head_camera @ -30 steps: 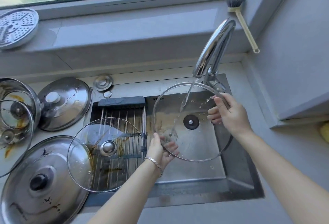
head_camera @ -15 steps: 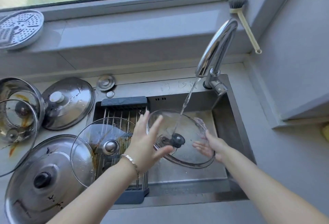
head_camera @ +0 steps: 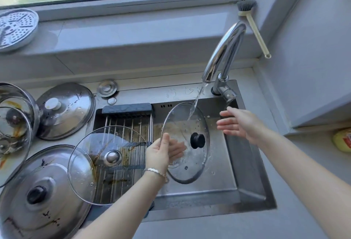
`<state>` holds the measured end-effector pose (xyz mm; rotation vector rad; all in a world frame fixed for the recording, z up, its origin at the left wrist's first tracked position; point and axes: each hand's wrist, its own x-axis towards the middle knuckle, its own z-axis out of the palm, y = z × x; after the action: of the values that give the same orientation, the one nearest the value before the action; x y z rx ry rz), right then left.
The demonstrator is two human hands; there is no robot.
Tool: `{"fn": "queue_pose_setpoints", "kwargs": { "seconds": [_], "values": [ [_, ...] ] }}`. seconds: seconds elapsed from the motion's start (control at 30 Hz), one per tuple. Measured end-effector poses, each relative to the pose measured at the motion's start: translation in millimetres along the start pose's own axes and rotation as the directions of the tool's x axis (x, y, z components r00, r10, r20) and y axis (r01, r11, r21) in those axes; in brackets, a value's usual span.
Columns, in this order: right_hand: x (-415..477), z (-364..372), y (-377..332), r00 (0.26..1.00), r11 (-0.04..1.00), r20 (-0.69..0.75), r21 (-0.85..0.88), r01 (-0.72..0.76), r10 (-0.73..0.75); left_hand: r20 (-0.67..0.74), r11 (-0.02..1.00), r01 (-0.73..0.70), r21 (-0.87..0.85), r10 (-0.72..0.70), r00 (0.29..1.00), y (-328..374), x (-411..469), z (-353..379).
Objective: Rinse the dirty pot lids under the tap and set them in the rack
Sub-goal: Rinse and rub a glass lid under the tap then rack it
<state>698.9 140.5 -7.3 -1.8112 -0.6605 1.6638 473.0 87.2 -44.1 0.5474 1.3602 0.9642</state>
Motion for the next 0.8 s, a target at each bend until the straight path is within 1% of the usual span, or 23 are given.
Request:
{"fn": "queue_pose_setpoints", "kwargs": {
  "seconds": [0.07, 0.13, 0.23, 0.3, 0.4, 0.57, 0.73, 0.8],
  "values": [
    [-4.4, 1.2, 3.4, 0.999, 0.999, -0.043, -0.023, 0.022, -0.023, -0.044, 0.968, 0.135, -0.213, -0.148, 0.988, -2.6, 9.5, 1.9],
    [-6.9, -0.2, 8.9, 0.997, 0.999, -0.075, -0.016, 0.031, -0.032, -0.025, 0.911, 0.207, -0.356, -0.231, 0.973, -6.2, 16.4, 2.8],
    [-8.6, -7.4, 17.0, 0.989, 0.998, -0.132, 0.003, 0.066, -0.065, 0.020, 0.822, 0.246, -0.513, -0.276, 0.961, -10.2, 23.8, 8.2],
    [-7.9, -13.0, 21.2, 0.980, 0.995, -0.174, 0.027, 0.101, -0.095, 0.037, 0.788, 0.251, -0.562, -0.278, 0.960, -10.8, 29.2, 13.0],
    [-4.1, -17.9, 23.4, 0.964, 0.987, -0.227, 0.045, 0.155, -0.141, 0.044, 0.792, 0.255, -0.555, -0.278, 0.960, -8.4, 35.4, 14.7],
    [14.0, -16.3, 28.0, 0.943, 0.988, -0.296, -0.059, 0.140, -0.151, -0.012, 0.863, 0.263, -0.431, -0.296, 0.955, 3.2, 37.4, -12.0],
    [34.4, 4.9, 20.2, 0.933, 0.992, -0.339, 0.006, 0.126, -0.117, -0.062, 0.919, 0.286, -0.272, -0.313, 0.948, 21.5, 26.5, -50.8],
    [40.4, 12.5, 9.9, 0.926, 0.988, -0.350, 0.011, 0.153, -0.139, -0.065, 0.933, 0.281, -0.225, -0.302, 0.951, 26.9, 21.2, -59.2]
  ]
}}
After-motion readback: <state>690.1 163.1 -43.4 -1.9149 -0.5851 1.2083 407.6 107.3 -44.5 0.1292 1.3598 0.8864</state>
